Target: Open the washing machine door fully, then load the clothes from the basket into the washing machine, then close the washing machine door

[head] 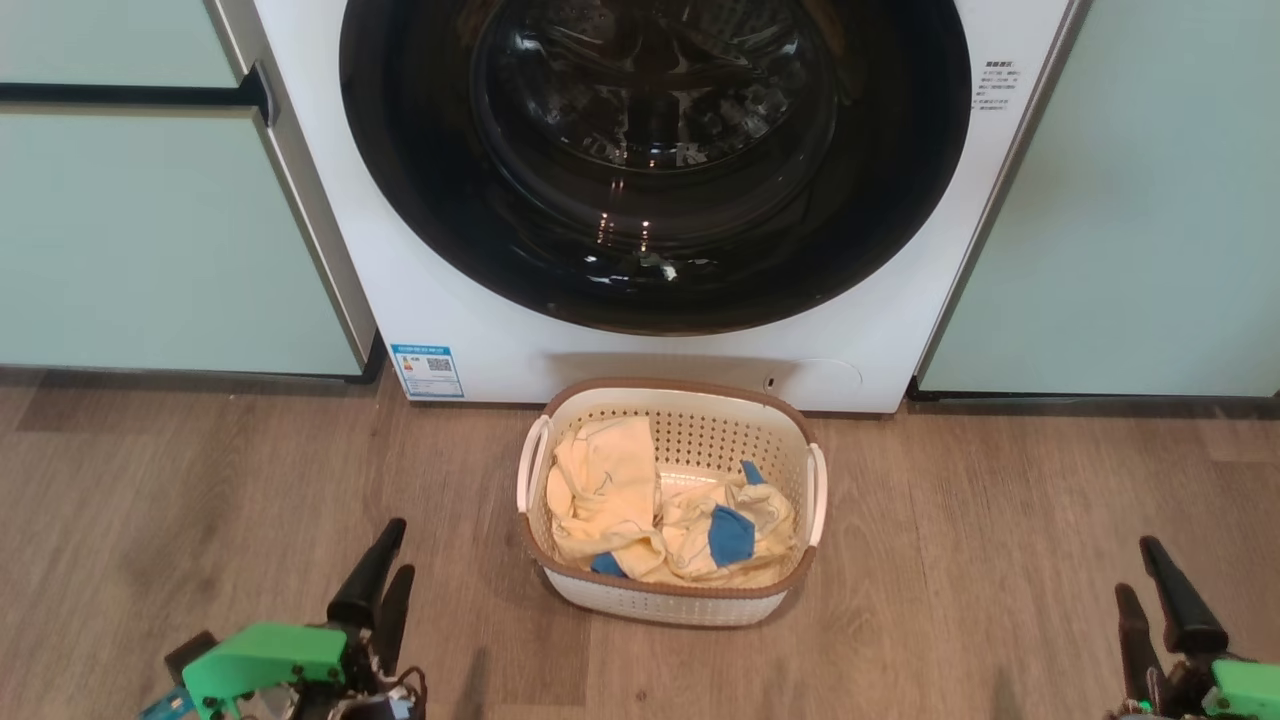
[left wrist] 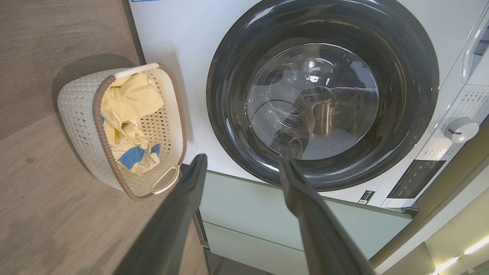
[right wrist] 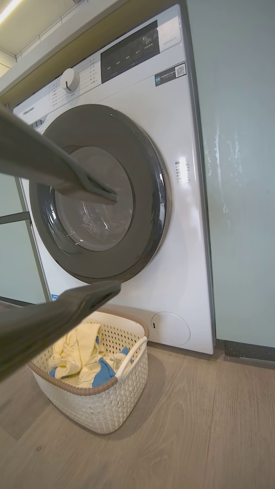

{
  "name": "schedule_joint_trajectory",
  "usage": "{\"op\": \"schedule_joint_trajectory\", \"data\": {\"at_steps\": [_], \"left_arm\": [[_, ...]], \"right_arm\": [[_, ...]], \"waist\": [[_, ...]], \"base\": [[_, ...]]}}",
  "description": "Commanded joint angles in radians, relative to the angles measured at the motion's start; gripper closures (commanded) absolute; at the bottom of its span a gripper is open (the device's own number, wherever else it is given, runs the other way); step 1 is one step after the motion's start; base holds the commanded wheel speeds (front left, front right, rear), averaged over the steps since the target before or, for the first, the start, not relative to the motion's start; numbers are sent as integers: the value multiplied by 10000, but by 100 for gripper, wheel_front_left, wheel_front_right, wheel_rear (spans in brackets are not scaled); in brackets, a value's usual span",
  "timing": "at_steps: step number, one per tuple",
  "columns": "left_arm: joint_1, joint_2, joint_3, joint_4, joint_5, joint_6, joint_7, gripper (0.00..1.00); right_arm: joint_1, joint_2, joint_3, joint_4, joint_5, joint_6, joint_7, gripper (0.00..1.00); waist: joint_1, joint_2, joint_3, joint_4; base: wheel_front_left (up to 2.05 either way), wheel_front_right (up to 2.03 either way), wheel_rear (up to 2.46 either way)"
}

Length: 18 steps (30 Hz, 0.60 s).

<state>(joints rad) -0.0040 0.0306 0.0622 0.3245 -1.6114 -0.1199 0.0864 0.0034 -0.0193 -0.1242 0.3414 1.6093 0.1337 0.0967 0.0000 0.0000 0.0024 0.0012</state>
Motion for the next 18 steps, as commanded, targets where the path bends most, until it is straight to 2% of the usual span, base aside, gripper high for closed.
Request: {"op": "schedule_joint_trajectory", "data": {"at_steps": [1, 12, 18], "left_arm": [[-542, 100, 24, -425, 98, -16, -89, 0], [-661, 199, -103, -596, 280, -24, -345, 0], [-747, 445, -359, -633, 976, -29, -692, 0]], "right_arm": [[-638, -211, -15, -399, -135, -2, -110, 0], [-788, -409, 131, -464, -471, -5, -342, 0], [-901, -668, 399, -386, -1126, -7, -659, 0]], "waist": [[0, 0, -2, 4], [0, 0, -10, 15], [0, 0, -10, 19]], "base": [[0, 0, 0], [0, 0, 0], [0, 0, 0]]}}
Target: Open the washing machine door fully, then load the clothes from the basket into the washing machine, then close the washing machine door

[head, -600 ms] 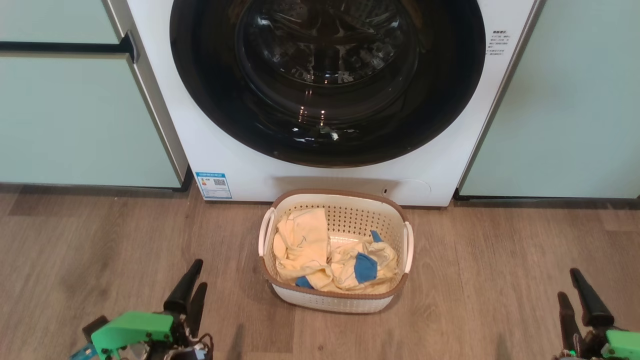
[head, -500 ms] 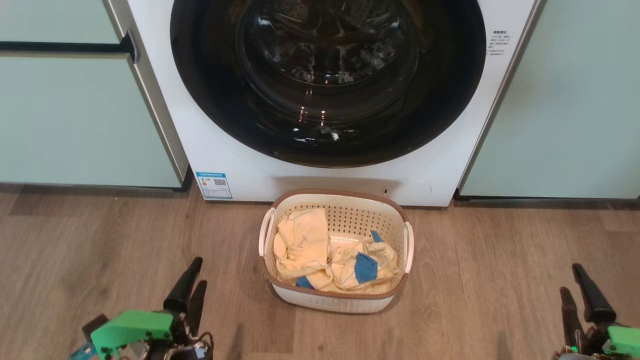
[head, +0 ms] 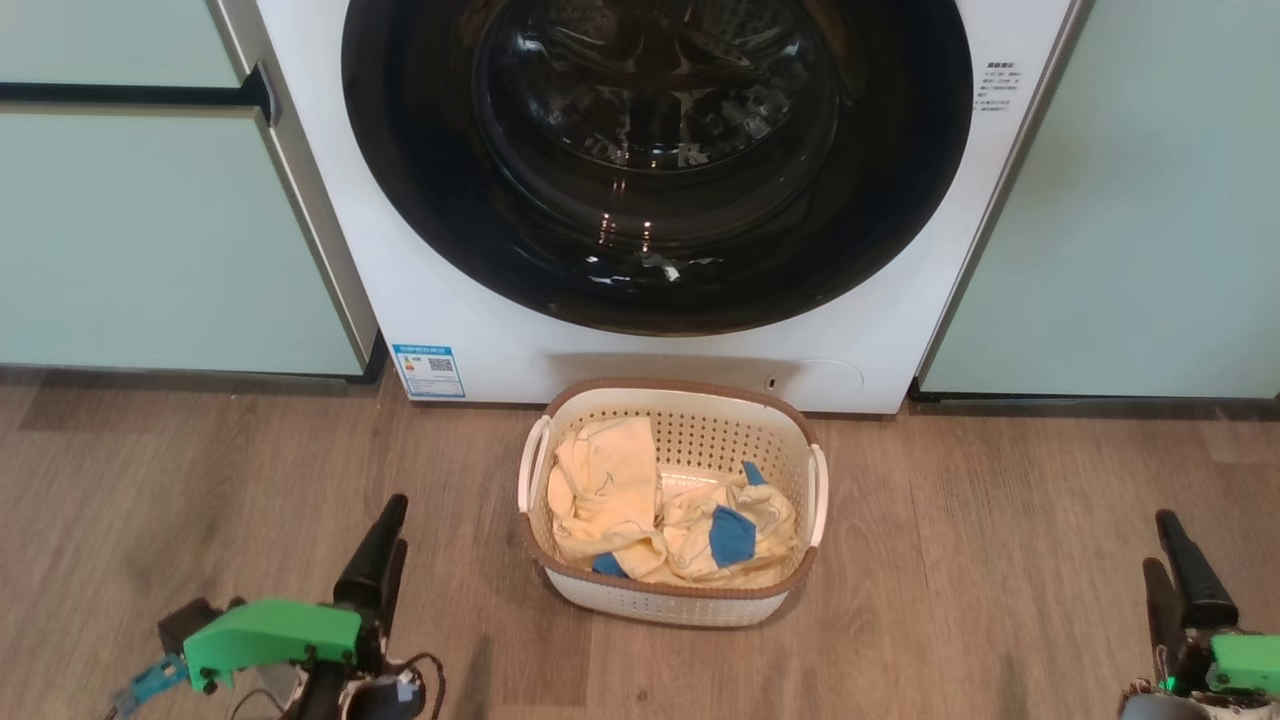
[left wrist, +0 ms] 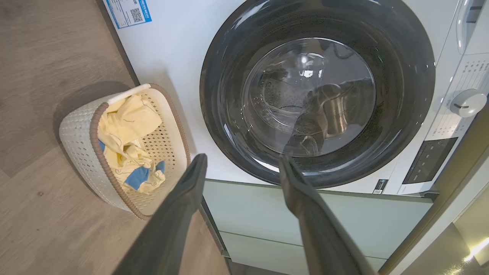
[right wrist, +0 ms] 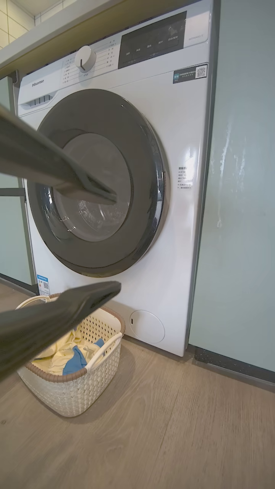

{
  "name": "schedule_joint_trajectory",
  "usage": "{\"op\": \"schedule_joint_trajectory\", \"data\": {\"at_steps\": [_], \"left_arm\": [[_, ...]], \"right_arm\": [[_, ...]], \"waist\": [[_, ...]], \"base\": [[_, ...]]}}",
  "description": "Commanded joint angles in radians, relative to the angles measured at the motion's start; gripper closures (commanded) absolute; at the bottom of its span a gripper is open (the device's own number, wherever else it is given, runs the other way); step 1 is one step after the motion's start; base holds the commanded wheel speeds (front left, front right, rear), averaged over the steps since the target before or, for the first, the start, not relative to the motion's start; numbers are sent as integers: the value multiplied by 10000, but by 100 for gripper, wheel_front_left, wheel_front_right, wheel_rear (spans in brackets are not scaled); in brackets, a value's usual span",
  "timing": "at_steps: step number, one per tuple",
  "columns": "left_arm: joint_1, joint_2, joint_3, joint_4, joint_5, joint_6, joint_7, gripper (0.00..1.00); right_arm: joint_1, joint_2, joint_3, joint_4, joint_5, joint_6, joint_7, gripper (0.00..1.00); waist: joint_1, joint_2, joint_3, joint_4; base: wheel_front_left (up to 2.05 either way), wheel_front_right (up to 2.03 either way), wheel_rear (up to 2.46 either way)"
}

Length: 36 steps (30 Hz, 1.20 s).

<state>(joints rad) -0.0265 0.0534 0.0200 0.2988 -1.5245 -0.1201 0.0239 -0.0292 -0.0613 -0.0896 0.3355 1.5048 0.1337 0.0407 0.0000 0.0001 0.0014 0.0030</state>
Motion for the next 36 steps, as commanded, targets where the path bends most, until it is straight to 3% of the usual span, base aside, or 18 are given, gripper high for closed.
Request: {"op": "schedule_joint_trajectory", "data": {"at_steps": [1, 17, 27, 36], "left_arm": [[-541, 255, 24, -362, 288, -28, -122, 0], [-746, 346, -40, -670, 4604, 224, -632, 0], [-832, 519, -261, -748, 6545, 362, -926, 0], [-980, 767, -470, -648, 7878, 442, -1191, 0]], "right_arm": [[-599, -291, 97, -293, -216, -7, -156, 0], [-1069, -656, 124, 112, -3920, -11, -795, 0], [-1131, -643, -50, -22, -6820, -13, -1091, 0], [-1211, -510, -336, 23, -8529, -16, -1357, 0]], "waist": [[0, -1, 0, 1], [0, -1, 16, 3], [0, -1, 29, 7], [0, -1, 21, 12]], "base": [[0, 0, 0], [0, 0, 0], [0, 0, 0], [0, 0, 0]]}}
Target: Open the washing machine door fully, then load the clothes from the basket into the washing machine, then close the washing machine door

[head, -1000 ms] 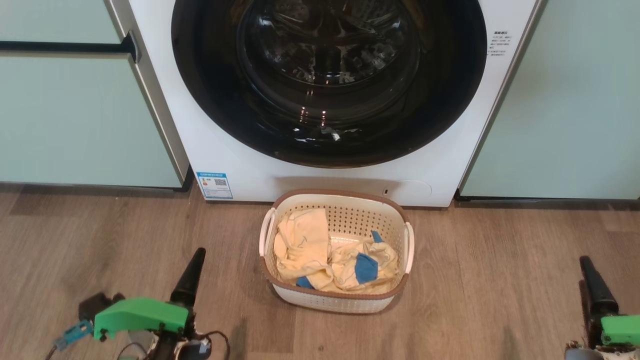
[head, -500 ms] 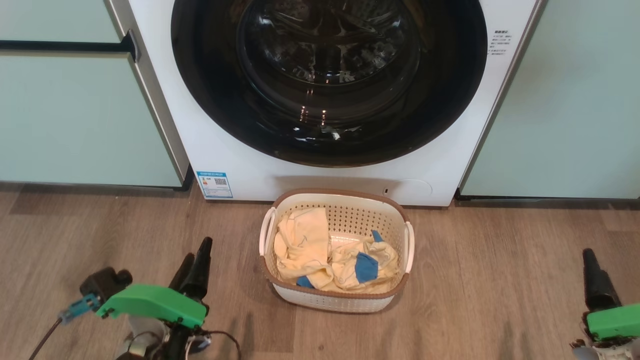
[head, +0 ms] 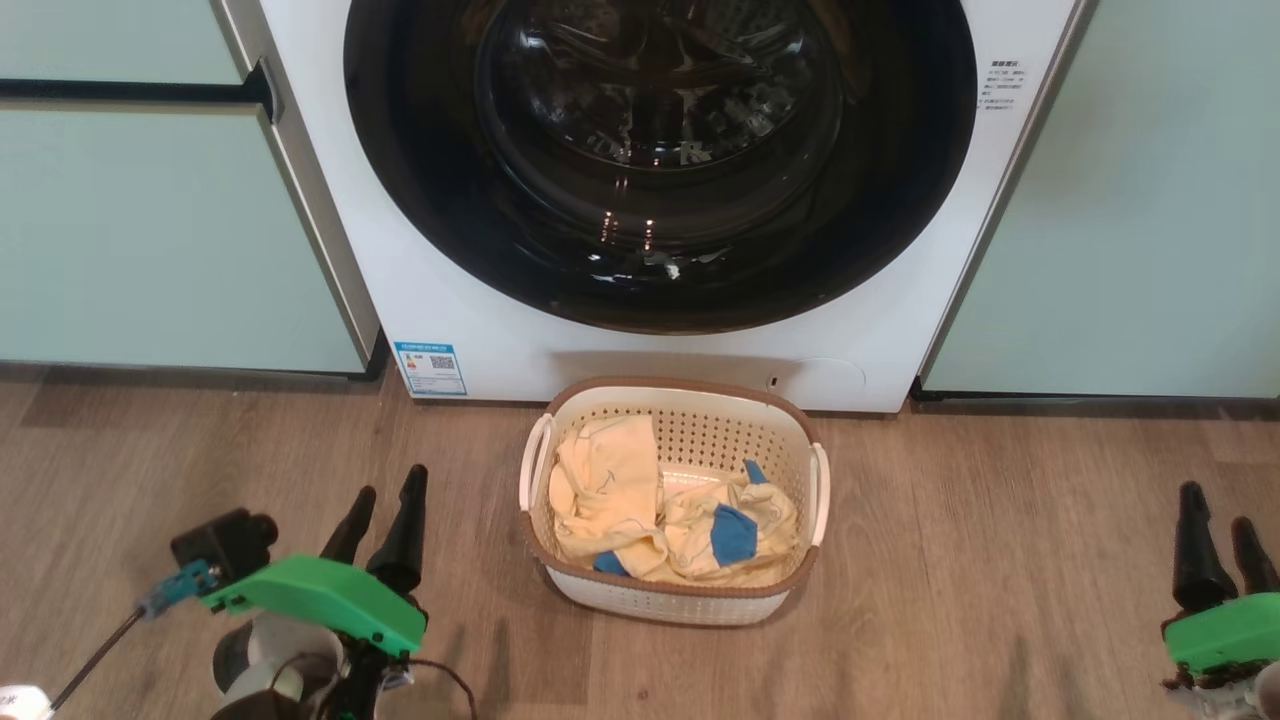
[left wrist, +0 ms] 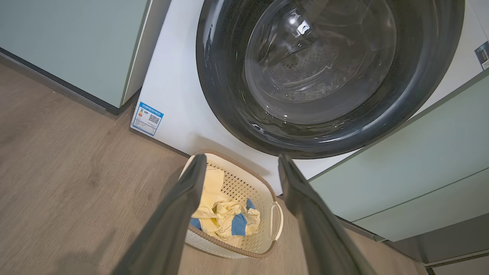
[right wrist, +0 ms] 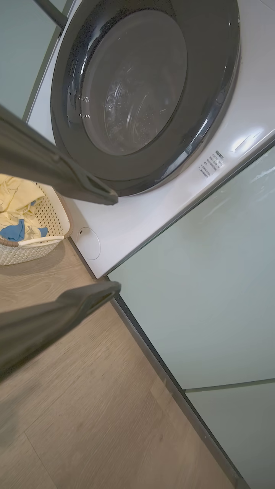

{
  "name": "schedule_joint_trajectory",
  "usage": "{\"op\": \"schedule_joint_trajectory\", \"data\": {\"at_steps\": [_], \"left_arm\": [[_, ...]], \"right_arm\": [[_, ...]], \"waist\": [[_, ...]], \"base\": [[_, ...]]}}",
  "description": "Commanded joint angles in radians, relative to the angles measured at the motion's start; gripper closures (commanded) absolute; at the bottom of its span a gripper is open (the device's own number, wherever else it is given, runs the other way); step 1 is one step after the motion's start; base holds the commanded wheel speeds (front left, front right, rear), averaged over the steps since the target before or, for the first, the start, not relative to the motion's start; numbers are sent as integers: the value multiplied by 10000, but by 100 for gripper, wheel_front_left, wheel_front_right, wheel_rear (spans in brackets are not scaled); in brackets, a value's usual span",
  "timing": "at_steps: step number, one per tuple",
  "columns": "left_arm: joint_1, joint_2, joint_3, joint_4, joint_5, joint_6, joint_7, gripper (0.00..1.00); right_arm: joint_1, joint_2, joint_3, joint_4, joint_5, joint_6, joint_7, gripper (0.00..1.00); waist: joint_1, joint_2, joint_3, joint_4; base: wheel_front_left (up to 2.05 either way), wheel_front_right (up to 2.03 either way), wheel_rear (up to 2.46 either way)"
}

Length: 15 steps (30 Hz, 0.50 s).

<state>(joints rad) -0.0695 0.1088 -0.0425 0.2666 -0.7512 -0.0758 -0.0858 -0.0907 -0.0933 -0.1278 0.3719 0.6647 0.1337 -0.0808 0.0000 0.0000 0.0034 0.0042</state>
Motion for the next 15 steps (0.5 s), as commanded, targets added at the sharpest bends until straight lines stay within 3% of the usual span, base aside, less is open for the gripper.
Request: {"op": "schedule_joint_trajectory", "data": {"at_steps": [1, 15], "left_arm": [[-564, 231, 139, -311, 275, 14, -124, 0], [-796, 318, 104, -25, 1773, 107, -536, 0]], "right_arm": [[-605, -181, 39, -346, -270, -16, -170, 0], [-692, -95, 248, -442, -2025, -20, -583, 0]], "waist": [[0, 0, -4, -2], [0, 0, -53, 20]], "base": [[0, 0, 0], [0, 0, 0]]}}
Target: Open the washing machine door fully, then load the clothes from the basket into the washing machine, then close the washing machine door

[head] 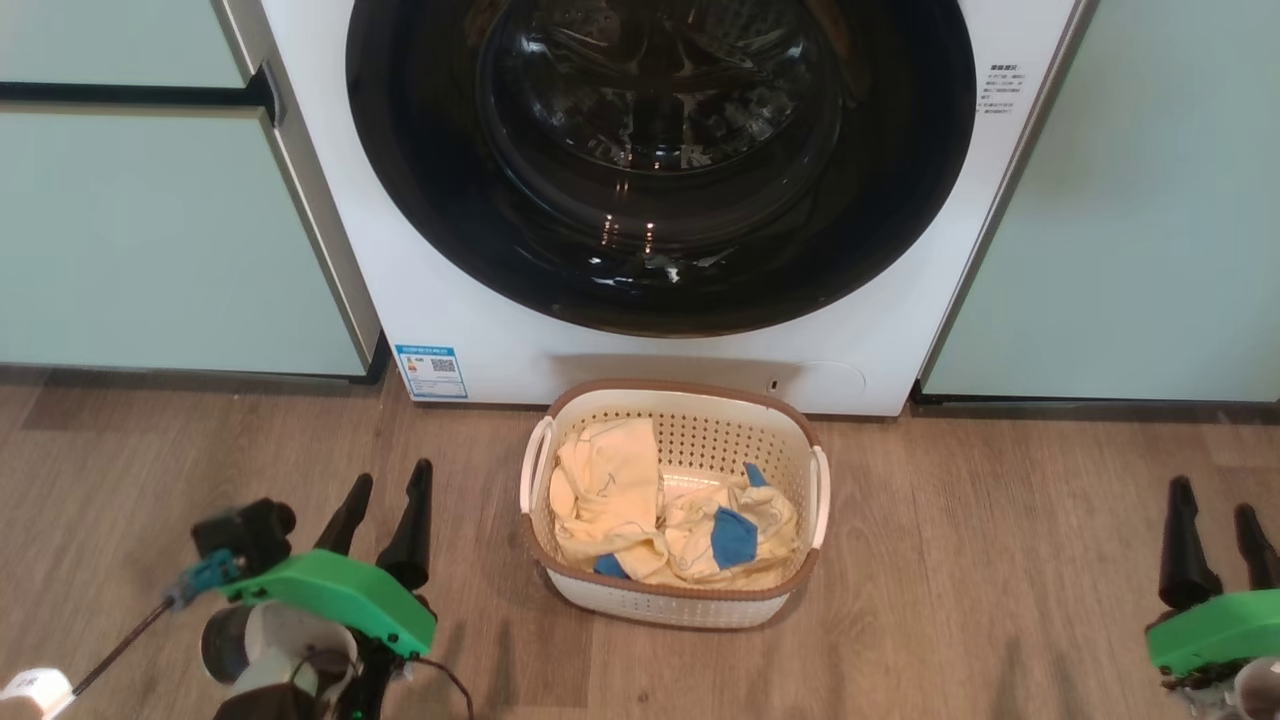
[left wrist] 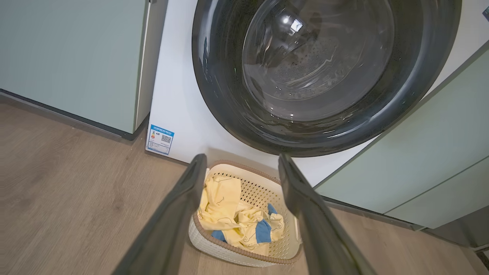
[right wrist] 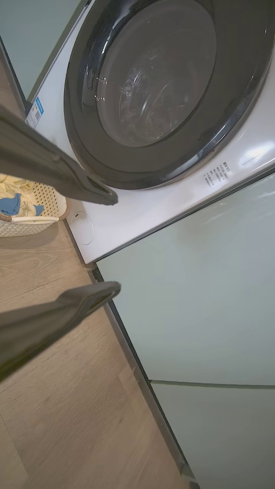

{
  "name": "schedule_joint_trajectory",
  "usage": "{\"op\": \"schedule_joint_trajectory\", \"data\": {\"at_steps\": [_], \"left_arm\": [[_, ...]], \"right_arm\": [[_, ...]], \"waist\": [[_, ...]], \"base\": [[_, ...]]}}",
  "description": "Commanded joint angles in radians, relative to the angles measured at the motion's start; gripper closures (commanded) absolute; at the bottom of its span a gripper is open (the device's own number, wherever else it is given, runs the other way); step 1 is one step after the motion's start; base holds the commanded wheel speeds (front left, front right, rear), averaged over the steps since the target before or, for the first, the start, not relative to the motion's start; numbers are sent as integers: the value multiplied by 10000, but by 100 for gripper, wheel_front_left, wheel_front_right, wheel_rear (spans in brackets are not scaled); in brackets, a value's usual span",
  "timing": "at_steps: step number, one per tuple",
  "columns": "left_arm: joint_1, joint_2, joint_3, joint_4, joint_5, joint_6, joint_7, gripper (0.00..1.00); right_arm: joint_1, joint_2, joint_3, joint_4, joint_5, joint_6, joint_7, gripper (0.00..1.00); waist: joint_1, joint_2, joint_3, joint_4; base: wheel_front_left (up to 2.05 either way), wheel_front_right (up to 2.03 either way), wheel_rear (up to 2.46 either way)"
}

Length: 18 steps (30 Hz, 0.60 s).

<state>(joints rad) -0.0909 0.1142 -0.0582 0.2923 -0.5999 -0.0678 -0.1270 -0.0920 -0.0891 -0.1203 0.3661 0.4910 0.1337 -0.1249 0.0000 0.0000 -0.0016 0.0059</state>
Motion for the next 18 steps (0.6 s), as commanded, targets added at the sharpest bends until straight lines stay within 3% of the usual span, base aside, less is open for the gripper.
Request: {"op": "schedule_joint_trajectory", "data": {"at_steps": [1, 18], "left_arm": [[-602, 268, 253, -270, 375, 27, -153, 0], [-836, 388, 272, -145, 2412, 269, -654, 0]], "right_arm": [[-682, -125, 214, -393, -392, -20, -170, 0], [-720, -78, 890, -699, -2351, -24, -492, 0]], "waist": [[0, 0, -5, 11], [0, 0, -24, 54]], "base": [[0, 0, 0], [0, 0, 0]]}}
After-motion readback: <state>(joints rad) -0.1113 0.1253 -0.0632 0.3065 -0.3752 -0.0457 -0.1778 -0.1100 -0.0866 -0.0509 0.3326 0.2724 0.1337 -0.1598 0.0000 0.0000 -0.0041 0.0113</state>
